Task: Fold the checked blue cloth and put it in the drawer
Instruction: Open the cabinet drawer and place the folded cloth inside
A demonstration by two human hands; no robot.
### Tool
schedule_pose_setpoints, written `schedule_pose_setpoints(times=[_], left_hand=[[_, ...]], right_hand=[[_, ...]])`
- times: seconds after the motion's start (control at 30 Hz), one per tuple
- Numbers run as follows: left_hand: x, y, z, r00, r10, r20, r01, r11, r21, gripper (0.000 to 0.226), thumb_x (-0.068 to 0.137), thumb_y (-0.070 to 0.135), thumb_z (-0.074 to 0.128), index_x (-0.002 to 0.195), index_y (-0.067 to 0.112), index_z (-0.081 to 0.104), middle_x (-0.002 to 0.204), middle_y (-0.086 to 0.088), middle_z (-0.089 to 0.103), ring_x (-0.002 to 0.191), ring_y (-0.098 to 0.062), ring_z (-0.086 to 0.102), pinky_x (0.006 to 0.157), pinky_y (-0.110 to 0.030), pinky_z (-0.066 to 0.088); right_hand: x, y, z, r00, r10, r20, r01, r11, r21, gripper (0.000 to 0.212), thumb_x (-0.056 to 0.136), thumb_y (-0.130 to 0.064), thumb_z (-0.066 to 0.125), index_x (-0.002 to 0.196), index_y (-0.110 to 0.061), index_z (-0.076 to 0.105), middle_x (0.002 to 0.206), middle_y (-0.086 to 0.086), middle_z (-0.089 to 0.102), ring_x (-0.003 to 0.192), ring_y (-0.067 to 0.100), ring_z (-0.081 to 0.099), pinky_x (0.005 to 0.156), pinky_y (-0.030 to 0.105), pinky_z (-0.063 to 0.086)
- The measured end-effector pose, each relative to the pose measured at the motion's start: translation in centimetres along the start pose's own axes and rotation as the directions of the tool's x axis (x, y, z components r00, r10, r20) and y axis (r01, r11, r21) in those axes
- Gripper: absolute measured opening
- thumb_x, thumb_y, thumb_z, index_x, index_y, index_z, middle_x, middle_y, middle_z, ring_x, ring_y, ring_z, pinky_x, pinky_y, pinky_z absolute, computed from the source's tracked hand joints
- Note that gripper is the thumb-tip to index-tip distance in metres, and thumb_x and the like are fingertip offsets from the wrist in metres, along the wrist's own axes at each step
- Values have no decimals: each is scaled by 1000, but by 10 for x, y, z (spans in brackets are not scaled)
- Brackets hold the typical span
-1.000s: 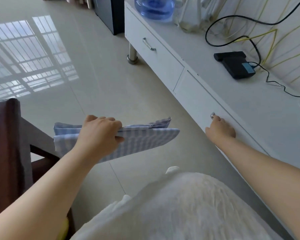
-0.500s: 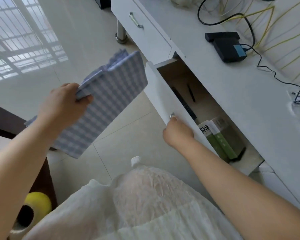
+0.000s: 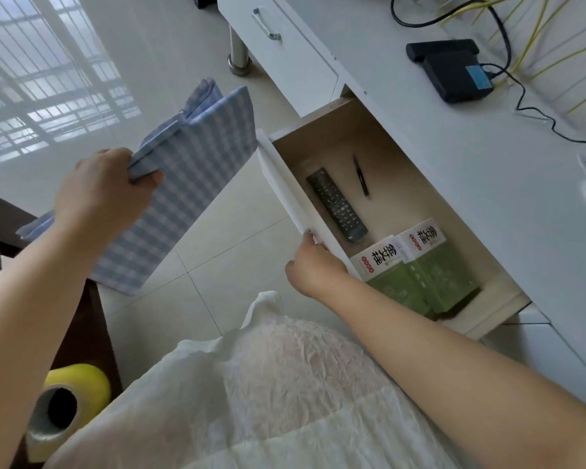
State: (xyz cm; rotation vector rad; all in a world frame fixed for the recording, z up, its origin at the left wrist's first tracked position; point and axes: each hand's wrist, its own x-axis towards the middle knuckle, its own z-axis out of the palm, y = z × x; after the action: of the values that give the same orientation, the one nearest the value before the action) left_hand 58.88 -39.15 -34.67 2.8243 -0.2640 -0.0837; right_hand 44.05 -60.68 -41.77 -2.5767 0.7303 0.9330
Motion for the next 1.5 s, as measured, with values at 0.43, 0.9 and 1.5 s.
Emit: schedule_pose_setpoints(times=[0.43, 0.9, 1.5], left_hand=[[-10, 8, 7, 994, -98, -46, 97, 995, -13, 35, 90, 40, 49, 81, 6, 52, 78, -17, 52, 72, -35, 49, 60, -41, 40], [-14, 13, 8, 997, -46, -61, 47, 999, 11, 33, 93, 37, 46, 81, 6, 49, 78, -12, 47, 69, -30, 45, 55, -36, 32], [-17, 22, 4, 988, 88, -127, -70, 988, 137, 34, 94, 33, 44, 78, 4, 48, 75, -13, 48, 63, -32, 44, 56, -37, 33]], right_hand=[[13, 88, -50, 783, 54, -619, 130, 960, 249, 25, 94, -23, 50, 118, -19, 57, 111, 6, 65, 98, 23, 60, 82, 39, 53], [51, 169, 0, 810, 451, -375, -374, 890, 262, 84, 84, -72, 30, 143, -13, 23, 149, 18, 25, 135, 35, 24, 104, 49, 33], [52, 165, -92, 471, 16, -882, 58, 997, 49, 45, 91, -20, 38, 134, -9, 49, 143, 13, 47, 136, 31, 37, 113, 42, 18]])
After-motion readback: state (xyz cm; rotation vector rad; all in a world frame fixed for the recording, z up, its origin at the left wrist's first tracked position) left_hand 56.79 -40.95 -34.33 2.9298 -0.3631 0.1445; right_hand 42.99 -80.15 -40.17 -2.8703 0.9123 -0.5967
